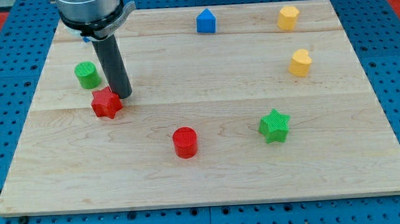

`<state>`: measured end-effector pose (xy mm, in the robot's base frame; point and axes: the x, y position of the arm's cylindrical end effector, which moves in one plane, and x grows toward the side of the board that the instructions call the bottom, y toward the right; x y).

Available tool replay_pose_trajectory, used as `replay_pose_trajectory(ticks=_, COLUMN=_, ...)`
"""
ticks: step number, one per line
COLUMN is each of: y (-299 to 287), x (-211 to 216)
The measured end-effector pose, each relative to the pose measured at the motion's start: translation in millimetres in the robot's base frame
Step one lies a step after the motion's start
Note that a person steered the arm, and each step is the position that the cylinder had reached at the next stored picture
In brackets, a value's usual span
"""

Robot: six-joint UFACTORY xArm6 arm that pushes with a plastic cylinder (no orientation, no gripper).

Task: Slide the red star towards the bottom center

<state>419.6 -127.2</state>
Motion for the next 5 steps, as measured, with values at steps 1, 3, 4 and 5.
replay_pose_trajectory(ticks=1, y=24.0, x=20.7)
replay_pose_trajectory(ticks=3, y=-38.8, x=109.1)
replay_pose_trajectory(ticks=4, y=-107.8, x=77.3)
replay_pose_trajectory(ticks=5, y=-134.0, x=50.8)
